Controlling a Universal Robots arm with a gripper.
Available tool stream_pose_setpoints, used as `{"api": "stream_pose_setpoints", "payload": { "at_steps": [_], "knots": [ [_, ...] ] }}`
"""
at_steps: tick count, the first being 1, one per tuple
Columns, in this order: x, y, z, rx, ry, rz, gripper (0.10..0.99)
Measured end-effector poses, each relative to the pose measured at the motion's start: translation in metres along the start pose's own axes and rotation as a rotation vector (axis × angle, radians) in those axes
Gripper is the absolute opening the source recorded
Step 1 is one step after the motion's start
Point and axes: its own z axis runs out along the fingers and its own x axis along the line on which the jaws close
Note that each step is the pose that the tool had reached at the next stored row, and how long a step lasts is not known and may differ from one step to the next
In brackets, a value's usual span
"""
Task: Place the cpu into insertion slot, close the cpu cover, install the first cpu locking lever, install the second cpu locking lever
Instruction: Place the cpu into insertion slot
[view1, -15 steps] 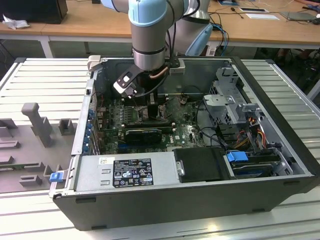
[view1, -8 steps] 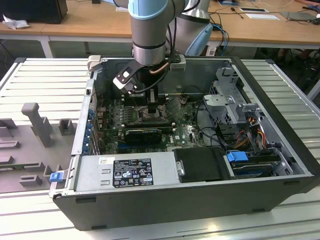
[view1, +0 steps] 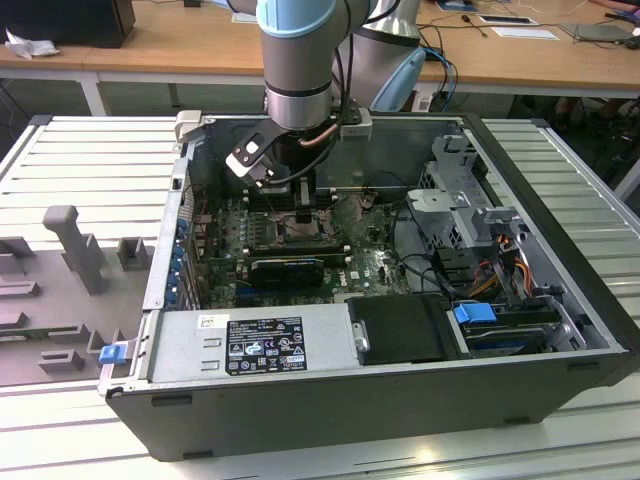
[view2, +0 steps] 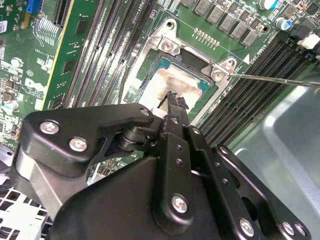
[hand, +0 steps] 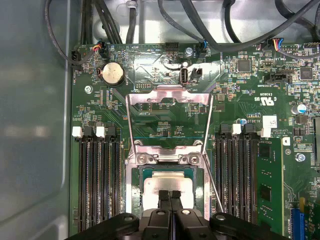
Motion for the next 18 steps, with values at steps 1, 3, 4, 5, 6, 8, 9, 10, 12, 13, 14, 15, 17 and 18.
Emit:
{"api": "stream_pose_setpoints", "payload": {
  "at_steps": [1,3,4,5,6,8,9,10,12,13,14,15,17,18],
  "knots": [
    [0.0000,0.0000,0.0000,0.000,0.0000,0.000,0.106],
    [0.0000,0.0000,-0.0003,0.000,-0.0001,0.000,0.106],
    [0.0000,0.0001,-0.0012,0.000,-0.0001,0.000,0.106],
    [0.0000,0.0001,-0.0013,0.000,0.0000,0.000,0.106],
    [0.0000,0.0001,-0.0014,0.000,0.0000,0.000,0.106],
    [0.0000,0.0001,-0.0020,0.000,-0.0002,0.000,0.106],
    [0.0000,0.0002,-0.0023,0.000,-0.0002,0.000,0.106],
    [0.0000,0.0002,-0.0027,0.000,-0.0002,0.000,0.106],
    [0.0001,0.0003,-0.0036,0.000,-0.0001,0.000,0.106],
    [0.0001,0.0003,-0.0041,0.000,-0.0001,0.000,0.106],
    [0.0001,0.0003,-0.0045,0.000,-0.0001,0.000,0.106],
    [0.0001,0.0004,-0.0052,0.000,-0.0001,0.000,0.106],
    [0.0001,0.0005,-0.0061,0.000,-0.0001,0.000,0.106],
    [0.0002,0.0005,-0.0069,0.000,-0.0001,0.000,0.106]
  ]
}}
